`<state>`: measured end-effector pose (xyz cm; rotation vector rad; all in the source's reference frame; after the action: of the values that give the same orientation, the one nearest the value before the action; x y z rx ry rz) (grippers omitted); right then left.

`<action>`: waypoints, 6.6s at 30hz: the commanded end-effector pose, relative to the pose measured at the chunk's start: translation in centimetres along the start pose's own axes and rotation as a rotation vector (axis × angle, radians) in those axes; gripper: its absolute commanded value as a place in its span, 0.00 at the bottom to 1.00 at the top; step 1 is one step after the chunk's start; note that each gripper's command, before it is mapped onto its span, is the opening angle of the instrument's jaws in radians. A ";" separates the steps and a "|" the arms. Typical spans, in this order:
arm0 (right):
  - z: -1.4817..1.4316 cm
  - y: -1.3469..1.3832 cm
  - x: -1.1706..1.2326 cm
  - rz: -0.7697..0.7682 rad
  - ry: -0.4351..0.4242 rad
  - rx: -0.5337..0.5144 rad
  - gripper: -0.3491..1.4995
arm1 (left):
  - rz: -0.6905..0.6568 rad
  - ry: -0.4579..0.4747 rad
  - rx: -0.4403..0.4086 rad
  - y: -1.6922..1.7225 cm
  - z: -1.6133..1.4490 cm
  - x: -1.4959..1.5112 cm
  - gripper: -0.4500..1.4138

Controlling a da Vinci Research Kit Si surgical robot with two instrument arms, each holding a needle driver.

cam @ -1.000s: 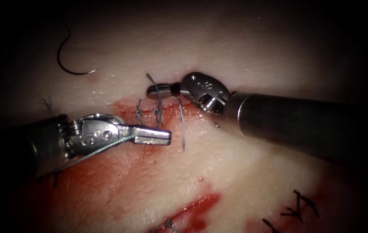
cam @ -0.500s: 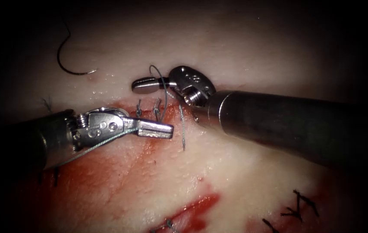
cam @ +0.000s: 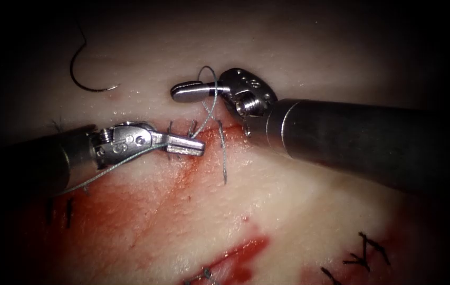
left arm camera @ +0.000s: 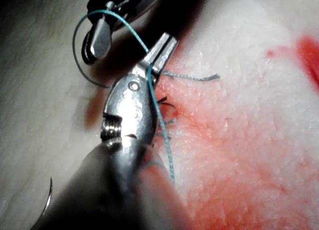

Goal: Wound Closure

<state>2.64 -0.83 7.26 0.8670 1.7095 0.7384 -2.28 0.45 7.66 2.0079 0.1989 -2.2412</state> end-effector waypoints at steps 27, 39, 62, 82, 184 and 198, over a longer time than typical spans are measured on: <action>-0.06 -0.21 -0.11 -0.366 -0.582 0.494 0.00 | 0.030 -0.214 0.052 -0.31 0.14 -0.75 0.00; 0.17 -0.18 -0.27 -0.550 -0.850 0.525 0.59 | 0.022 -0.238 0.050 -0.27 0.16 -0.70 0.00; 0.09 -0.06 -0.83 -0.691 -1.180 0.556 0.57 | 0.014 -0.255 0.043 -0.16 0.15 -0.60 0.00; 0.08 -0.05 -0.62 -0.640 -1.141 0.572 0.00 | 0.015 -0.302 0.048 0.43 0.16 -0.41 0.00; -0.59 0.21 0.70 -0.482 -0.385 -0.436 0.92 | 0.215 -0.232 -0.084 1.34 0.63 2.24 0.00; -0.31 -0.42 0.21 -0.591 -0.238 -0.382 0.69 | 0.289 -0.164 -0.063 0.42 0.55 2.14 0.00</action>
<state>2.10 -0.93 6.85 0.1520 1.4391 0.5061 -2.94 -0.12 5.58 1.6897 -0.0239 -2.1644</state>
